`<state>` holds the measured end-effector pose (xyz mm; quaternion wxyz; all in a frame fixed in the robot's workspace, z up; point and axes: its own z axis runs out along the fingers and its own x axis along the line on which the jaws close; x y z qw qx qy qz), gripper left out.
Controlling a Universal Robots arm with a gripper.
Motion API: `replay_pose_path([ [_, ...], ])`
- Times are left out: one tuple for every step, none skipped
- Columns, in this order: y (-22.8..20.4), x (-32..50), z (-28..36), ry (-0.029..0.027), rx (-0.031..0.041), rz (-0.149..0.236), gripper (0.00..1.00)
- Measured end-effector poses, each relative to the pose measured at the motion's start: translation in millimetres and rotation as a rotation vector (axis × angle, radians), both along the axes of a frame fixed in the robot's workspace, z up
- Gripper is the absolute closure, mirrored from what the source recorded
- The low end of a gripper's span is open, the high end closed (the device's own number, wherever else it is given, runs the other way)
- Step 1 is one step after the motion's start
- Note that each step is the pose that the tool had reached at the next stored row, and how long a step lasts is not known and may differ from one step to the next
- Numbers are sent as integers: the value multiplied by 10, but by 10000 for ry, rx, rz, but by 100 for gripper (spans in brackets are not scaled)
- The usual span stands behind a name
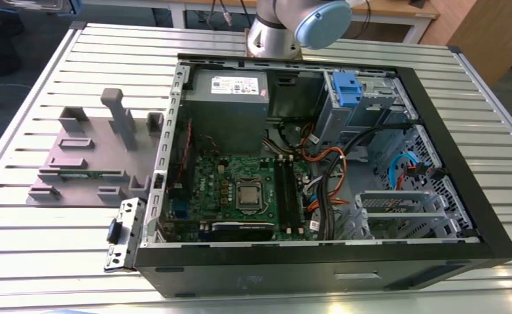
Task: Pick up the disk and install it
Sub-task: 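Pick up the disk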
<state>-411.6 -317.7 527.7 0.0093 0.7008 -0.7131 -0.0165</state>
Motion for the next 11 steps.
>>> replay_pose_path([
  [0,0,6,-1,0,0,63],
  [0,0,12,-1,0,0,63],
  [0,0,18,0,-1,0,63],
  [0,0,24,0,0,0,63],
  [0,0,31,0,0,0,63],
  [0,0,37,0,0,0,63],
  [0,0,43,0,-1,0,63],
  [0,0,49,0,0,1,63],
  [0,0,55,0,0,0,63],
  [0,0,61,0,0,0,63],
  [0,0,67,-1,0,0,63],
])
